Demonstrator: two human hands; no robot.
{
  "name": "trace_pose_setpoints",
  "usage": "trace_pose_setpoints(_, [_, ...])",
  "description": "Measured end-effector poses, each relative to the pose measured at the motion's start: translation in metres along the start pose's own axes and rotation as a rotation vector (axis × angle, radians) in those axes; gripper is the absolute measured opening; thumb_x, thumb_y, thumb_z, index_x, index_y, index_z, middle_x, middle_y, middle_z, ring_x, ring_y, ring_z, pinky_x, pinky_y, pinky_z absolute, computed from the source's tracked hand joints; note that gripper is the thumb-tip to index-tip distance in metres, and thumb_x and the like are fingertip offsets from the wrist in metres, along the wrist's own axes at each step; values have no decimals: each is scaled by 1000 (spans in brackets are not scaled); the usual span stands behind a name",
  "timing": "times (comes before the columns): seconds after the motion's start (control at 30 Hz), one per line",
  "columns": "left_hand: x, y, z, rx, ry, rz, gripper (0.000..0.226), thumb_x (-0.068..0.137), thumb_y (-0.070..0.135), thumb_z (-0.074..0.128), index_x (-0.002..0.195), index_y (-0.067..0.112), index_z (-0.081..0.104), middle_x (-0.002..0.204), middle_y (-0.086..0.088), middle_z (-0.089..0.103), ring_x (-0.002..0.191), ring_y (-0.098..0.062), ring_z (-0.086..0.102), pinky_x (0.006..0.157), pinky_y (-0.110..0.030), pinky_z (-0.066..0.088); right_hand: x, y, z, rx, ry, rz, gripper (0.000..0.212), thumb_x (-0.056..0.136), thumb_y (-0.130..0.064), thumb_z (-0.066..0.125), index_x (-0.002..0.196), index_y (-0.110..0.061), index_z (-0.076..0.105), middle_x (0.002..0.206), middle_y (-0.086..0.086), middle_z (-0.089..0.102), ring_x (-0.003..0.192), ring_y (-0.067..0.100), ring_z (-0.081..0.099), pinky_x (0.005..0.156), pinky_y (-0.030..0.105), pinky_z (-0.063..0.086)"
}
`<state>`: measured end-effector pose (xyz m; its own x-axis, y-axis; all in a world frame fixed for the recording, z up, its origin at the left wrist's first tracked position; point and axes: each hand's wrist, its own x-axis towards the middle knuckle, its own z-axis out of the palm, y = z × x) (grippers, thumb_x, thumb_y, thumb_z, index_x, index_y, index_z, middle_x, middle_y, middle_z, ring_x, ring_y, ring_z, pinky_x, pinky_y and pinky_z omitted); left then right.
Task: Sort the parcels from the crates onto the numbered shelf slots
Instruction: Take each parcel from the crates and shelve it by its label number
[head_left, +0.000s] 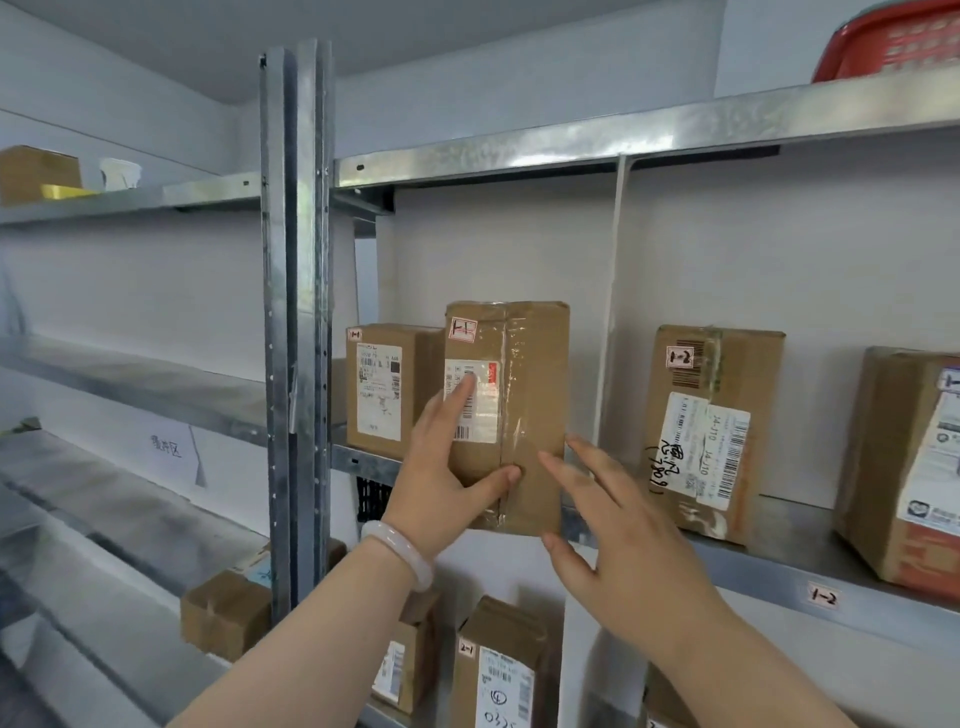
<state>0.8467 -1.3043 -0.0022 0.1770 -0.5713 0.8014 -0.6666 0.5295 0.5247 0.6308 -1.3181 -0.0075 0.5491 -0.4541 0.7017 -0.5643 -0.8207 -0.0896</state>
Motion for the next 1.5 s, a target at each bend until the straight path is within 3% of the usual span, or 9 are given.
trace_pose_setpoints(0.13, [32, -26, 11, -50, -34, 54, 94, 78, 42, 78, 150, 50, 19, 150, 12, 32, 138, -1, 29, 109, -18, 28, 13, 3, 8, -40, 50, 39, 57, 86, -55, 36, 142, -50, 25, 156, -21, 13, 137, 10, 31, 101, 30, 35])
trace_pose_setpoints(0.23, [49, -45, 22, -83, -67, 72, 94, 79, 41, 78, 151, 47, 18, 151, 8, 32, 142, -10, 28, 113, -27, 29, 21, 4, 14, -76, 61, 65, 56, 88, -52, 40, 142, -47, 31, 156, -20, 17, 135, 11, 35, 99, 30, 36])
trace_pose_setpoints(0.5, [63, -89, 40, -115, -174, 148, 97, 80, 38, 77, 150, 51, 10, 148, 14, 26, 133, 15, 21, 101, 3, 19, 28, 1, 32, -99, 78, 130, 51, 89, -43, 49, 140, -41, 42, 156, -17, 23, 137, 12, 36, 105, 34, 39])
trace_pose_setpoints(0.63, [65, -99, 42, -125, -164, 179, 96, 80, 43, 73, 150, 48, 8, 153, 4, 27, 136, 7, 24, 105, -1, 19, 29, -2, 39, -117, 54, 167, 52, 91, -39, 55, 141, -43, 40, 155, -22, 20, 136, 5, 33, 103, 21, 32])
trace_pose_setpoints(0.87, [63, -99, 45, -140, -152, 192, 92, 82, 50, 65, 152, 47, 5, 154, 0, 23, 140, -12, 29, 112, -29, 32, 32, -9, 51, -136, 42, 192, 61, 92, -36, 57, 145, -46, 30, 155, -18, 24, 138, 6, 31, 108, 32, 38])
trace_pose_setpoints(0.97, [63, -99, 43, -134, -167, 198, 91, 81, 55, 62, 153, 40, 7, 155, -2, 22, 141, -10, 27, 112, -19, 27, 31, -12, 54, -134, 52, 186, 63, 91, -35, 58, 145, -46, 29, 155, -15, 27, 136, 11, 36, 106, 38, 42])
trace_pose_setpoints(1.17, [53, -90, 26, 3, -134, 159, 95, 81, 61, 59, 151, 45, -2, 165, -2, 4, 148, -5, 0, 118, -32, 12, 27, -11, 57, -106, 65, 160, 61, 90, -42, 56, 146, -42, 32, 155, -14, 29, 137, 13, 36, 106, 39, 41])
trace_pose_setpoints(1.3, [19, -82, -4, 169, -71, 204, 87, 87, 51, 67, 155, 29, 18, 163, -4, 18, 149, -18, 19, 117, -37, 22, 22, -18, 65, -54, 53, 80, 58, 89, -53, 46, 144, -43, 32, 152, -18, 30, 134, 7, 35, 104, 27, 34])
trace_pose_setpoints(1.5, [-62, -57, -59, 572, 31, 98, 66, 84, 39, 75, 142, 18, 50, 149, -5, 46, 135, -23, 43, 112, -43, 36, 10, -34, 87, 126, -110, -86, 65, 86, -60, 46, 146, -47, 23, 154, -20, 24, 138, 5, 28, 106, 27, 29])
